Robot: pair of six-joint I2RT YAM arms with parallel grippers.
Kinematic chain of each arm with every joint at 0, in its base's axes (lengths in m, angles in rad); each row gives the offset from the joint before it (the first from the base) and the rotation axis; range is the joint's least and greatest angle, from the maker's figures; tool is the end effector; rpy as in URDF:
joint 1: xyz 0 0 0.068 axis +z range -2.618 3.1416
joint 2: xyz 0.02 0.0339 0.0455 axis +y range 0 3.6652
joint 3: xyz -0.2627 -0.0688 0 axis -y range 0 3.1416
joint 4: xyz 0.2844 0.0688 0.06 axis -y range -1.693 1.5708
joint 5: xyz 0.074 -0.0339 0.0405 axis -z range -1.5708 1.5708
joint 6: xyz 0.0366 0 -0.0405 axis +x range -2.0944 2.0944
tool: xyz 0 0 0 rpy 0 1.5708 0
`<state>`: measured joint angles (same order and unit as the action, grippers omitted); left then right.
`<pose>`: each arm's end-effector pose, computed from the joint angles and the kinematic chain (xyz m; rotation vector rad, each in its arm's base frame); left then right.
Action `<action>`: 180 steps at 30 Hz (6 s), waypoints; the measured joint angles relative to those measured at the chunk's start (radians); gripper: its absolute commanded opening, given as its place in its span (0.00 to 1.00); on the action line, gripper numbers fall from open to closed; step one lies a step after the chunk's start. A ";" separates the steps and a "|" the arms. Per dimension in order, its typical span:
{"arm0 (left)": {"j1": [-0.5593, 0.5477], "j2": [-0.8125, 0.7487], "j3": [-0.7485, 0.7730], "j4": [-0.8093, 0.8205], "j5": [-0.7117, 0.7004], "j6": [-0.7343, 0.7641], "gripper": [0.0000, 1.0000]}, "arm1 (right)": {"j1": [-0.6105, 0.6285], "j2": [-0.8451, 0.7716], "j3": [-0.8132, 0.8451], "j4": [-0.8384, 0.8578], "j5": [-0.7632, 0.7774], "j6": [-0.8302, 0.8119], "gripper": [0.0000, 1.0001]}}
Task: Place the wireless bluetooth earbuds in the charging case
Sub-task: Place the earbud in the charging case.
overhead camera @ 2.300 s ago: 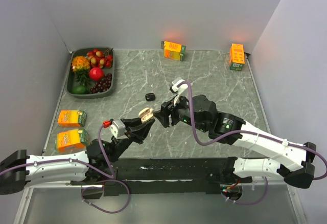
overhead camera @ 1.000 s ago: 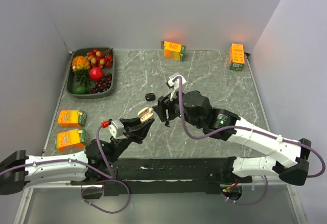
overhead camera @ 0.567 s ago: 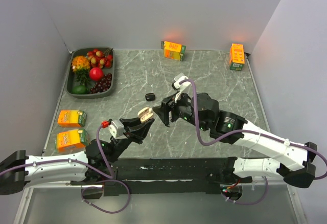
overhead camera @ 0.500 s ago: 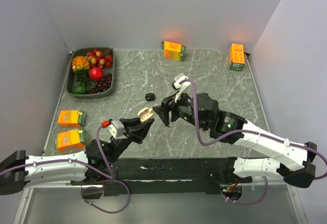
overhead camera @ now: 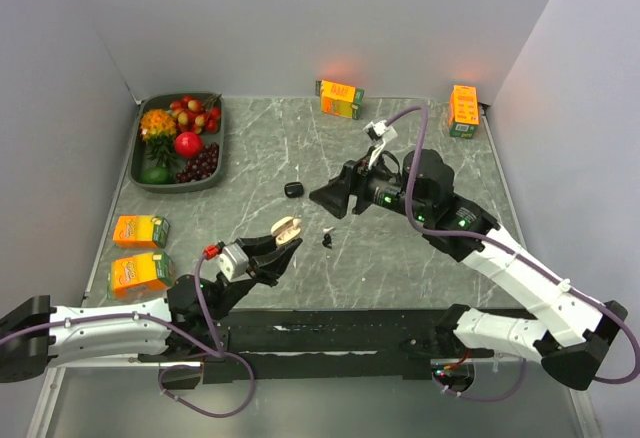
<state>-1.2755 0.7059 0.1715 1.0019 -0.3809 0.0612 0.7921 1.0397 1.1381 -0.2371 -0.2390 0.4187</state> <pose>0.0688 -0.1795 0.2394 0.4214 1.1037 -0.8668 0.1853 0.2001 0.4125 -0.5257 1.7566 1.0830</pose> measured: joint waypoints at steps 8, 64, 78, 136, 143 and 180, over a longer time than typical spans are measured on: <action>0.008 0.008 -0.005 0.002 0.003 0.025 0.01 | 0.057 -0.004 0.006 -0.048 -0.196 0.013 0.94; 0.009 0.045 0.009 -0.019 0.009 0.006 0.01 | 0.210 0.061 0.024 -0.114 -0.075 -0.005 0.96; 0.009 0.051 0.020 -0.014 0.009 0.006 0.01 | 0.233 0.058 0.040 -0.132 -0.038 -0.011 0.96; 0.009 0.032 0.020 0.011 0.029 0.006 0.01 | 0.174 0.057 0.130 -0.358 0.299 -0.018 0.83; 0.009 0.046 0.020 0.011 0.030 0.006 0.01 | 0.207 0.078 0.130 -0.373 0.300 -0.024 0.84; 0.015 0.037 0.020 0.026 0.027 0.006 0.01 | 0.275 0.043 0.186 -0.403 0.373 -0.098 0.87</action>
<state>-1.2602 0.7433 0.1917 1.0279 -0.3542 0.0669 1.0676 1.0832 1.3239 -0.6399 0.1337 0.3210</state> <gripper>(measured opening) 0.300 0.877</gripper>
